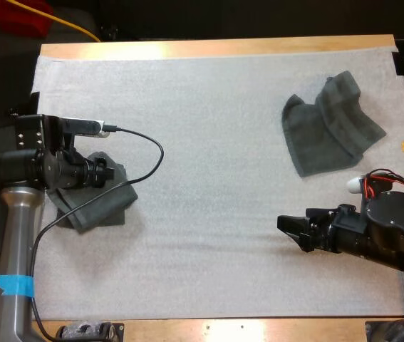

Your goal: Pick towel from pile, fold and stack

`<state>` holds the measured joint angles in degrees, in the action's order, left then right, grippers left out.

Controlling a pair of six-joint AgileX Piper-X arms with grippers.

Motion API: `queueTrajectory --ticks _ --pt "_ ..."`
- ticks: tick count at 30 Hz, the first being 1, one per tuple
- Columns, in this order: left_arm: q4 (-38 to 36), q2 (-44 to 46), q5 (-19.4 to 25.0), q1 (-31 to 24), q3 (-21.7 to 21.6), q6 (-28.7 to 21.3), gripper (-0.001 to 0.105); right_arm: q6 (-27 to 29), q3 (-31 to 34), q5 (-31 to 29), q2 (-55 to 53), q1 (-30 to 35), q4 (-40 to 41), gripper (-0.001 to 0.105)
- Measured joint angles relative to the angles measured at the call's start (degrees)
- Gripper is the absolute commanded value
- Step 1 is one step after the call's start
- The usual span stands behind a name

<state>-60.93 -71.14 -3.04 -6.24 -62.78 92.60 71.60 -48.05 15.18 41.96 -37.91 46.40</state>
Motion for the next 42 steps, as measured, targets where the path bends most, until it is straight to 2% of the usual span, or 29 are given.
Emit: queueTrajectory --ticks 3,5,10,11,18,23,33,37,42 --pt "6.06 -1.74 1.68 0.0 2.56 0.14 0.07 0.0 0.0 0.05 0.0 0.0 0.0 0.07" --pt "7.1 -3.85 2.28 0.0 2.55 0.13 0.07 0.0 0.0 0.31 0.0 0.0 0.0 0.07" --pt "8.57 -15.28 2.62 0.0 2.55 0.13 0.07 0.0 0.0 1.26 0.0 0.0 0.0 0.07" --pt "8.61 -22.01 2.7 0.0 2.55 0.13 0.07 0.0 0.0 1.26 0.0 0.0 0.0 0.07" --pt "7.36 -23.18 2.69 0.0 2.02 0.13 0.07 0.0 0.0 1.26 0.0 0.0 0.0 0.07" --pt "5.34 -20.38 2.69 0.0 0.82 0.13 0.07 0.0 0.0 1.26 0.0 0.0 0.0 0.07" --pt "1.42 -5.08 2.64 0.0 0.52 0.13 0.07 0.0 0.0 1.26 0.0 0.0 0.0 0.07" --pt "-1.76 1.39 0.46 0.0 0.52 0.13 0.07 0.0 0.0 1.26 0.0 0.0 0.0 0.07" --pt "-4.23 7.91 -0.72 0.0 0.52 0.13 0.07 3.28 0.0 0.84 0.0 0.0 0.0 0.07"
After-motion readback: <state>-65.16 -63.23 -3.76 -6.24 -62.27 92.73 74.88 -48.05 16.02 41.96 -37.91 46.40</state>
